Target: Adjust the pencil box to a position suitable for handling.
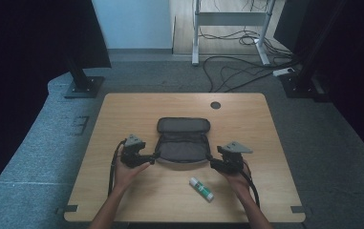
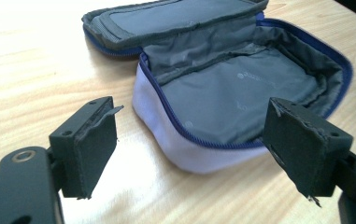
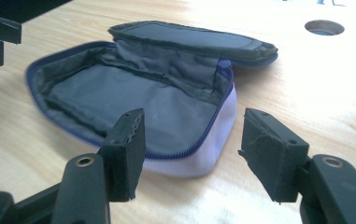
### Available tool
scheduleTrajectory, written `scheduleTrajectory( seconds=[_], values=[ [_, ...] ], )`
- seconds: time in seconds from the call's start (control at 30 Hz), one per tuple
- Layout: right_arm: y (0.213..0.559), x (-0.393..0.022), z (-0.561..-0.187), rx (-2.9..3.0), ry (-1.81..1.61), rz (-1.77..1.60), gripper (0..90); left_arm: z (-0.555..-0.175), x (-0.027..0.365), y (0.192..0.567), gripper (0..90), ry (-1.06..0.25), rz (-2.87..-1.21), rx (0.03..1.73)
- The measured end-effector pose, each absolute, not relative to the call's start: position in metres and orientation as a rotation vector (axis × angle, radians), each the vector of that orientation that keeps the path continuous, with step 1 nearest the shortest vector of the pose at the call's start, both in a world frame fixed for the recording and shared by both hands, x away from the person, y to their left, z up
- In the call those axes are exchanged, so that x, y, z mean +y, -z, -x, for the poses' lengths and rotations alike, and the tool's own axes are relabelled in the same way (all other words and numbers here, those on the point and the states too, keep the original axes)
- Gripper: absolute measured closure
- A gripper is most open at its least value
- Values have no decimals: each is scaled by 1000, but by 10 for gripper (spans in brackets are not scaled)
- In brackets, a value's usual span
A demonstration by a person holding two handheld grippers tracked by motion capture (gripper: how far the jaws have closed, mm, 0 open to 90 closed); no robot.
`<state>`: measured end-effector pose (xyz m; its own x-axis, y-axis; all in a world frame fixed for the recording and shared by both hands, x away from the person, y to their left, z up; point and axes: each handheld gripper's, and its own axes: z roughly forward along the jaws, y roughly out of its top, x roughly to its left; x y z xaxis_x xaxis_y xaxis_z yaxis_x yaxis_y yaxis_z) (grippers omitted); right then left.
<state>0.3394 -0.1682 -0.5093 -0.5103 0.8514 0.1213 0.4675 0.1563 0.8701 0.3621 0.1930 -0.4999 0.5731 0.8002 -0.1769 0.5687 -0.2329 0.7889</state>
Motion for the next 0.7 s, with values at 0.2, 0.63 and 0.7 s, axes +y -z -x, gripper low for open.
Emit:
scheduleTrajectory(
  seconds=[0.2,0.63,0.7],
  values=[
    [509,-180,-320,2052,-1318,-1246,387,-346,200,502,185,-323,-1917,1102],
    [515,-200,-285,2071,-1310,-1212,378,-318,222,512,224,-312,-1869,1136],
    [517,-204,-281,2072,-1307,-1220,376,-316,225,516,224,-300,-1880,1146]
  ],
)
